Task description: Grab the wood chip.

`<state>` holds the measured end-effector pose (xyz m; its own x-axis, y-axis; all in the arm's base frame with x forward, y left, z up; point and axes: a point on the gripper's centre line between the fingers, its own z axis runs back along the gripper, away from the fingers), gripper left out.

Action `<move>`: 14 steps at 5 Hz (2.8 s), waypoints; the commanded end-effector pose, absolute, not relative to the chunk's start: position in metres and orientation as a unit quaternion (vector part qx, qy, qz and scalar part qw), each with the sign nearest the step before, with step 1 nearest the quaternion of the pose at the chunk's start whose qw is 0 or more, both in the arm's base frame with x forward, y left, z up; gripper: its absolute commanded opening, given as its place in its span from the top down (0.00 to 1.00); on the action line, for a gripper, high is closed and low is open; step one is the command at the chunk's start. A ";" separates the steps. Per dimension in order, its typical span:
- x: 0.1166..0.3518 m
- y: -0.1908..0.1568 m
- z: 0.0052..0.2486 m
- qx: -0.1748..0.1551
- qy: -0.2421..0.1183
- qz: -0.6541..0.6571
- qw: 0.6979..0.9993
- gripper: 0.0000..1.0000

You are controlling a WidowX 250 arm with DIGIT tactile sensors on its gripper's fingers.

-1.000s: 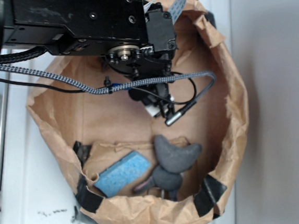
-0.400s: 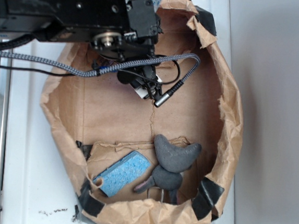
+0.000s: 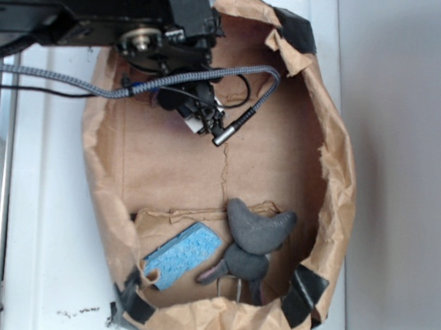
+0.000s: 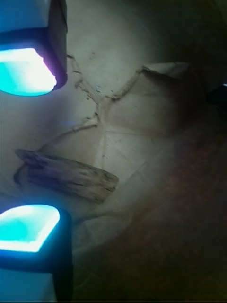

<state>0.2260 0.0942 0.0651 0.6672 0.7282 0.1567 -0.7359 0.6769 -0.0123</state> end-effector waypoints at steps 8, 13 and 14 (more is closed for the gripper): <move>0.230 0.090 0.051 0.026 -0.138 0.391 0.910 1.00; 0.246 0.039 0.215 -0.063 -0.045 0.200 0.977 1.00; 0.246 0.031 0.219 -0.032 -0.061 0.128 0.989 1.00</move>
